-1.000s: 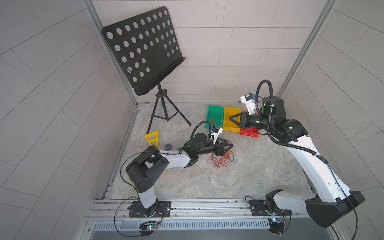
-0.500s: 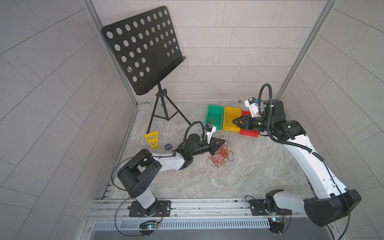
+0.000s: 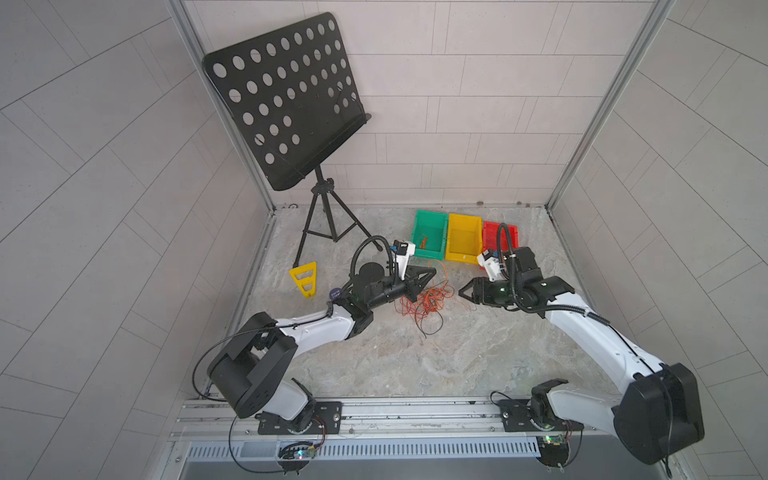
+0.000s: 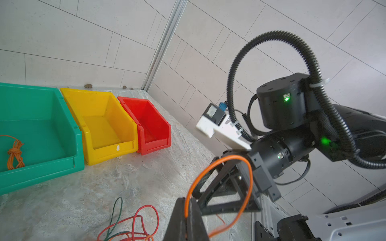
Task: Untangle and sort cables by color
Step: Untie the cable.
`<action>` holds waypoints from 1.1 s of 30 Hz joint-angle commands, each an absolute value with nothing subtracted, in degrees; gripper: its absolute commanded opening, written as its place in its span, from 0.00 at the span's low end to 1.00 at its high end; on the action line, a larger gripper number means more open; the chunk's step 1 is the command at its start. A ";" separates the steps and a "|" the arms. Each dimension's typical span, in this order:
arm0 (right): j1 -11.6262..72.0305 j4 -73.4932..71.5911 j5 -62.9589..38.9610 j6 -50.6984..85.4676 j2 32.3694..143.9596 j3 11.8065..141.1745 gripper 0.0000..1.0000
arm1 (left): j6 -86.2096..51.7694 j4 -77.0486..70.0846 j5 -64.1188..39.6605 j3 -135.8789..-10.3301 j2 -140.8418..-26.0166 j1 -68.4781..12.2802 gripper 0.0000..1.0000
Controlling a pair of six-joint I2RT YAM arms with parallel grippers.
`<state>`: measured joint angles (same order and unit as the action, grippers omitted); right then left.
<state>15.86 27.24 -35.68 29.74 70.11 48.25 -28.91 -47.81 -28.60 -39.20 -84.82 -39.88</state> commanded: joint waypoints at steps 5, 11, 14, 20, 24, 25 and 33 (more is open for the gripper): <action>21.01 16.79 -36.09 34.14 76.66 48.23 0.59 | -28.21 -47.50 -28.08 -38.72 -82.70 -39.88 0.00; 22.41 14.01 -34.25 35.68 81.92 48.09 0.58 | -28.04 -46.85 -27.99 -38.81 -81.62 -39.90 0.00; 22.93 13.15 -34.10 35.86 84.40 48.48 0.51 | -28.04 -46.58 -27.95 -38.85 -81.26 -39.90 0.00; 22.94 12.79 -31.58 35.70 88.88 48.83 0.14 | -28.14 -45.44 -28.04 -39.51 -79.23 -39.77 0.00; 22.61 17.05 -27.68 32.60 89.30 49.89 0.03 | -27.49 -40.01 -27.84 -41.40 -75.58 -38.49 0.00; 22.37 18.15 -26.77 31.92 89.30 49.93 0.02 | -27.15 -37.85 -27.65 -42.19 -74.40 -37.88 0.00; 19.88 22.92 -21.29 28.26 88.46 49.65 0.02 | -23.57 -24.41 -27.19 -49.15 -66.73 -31.31 0.00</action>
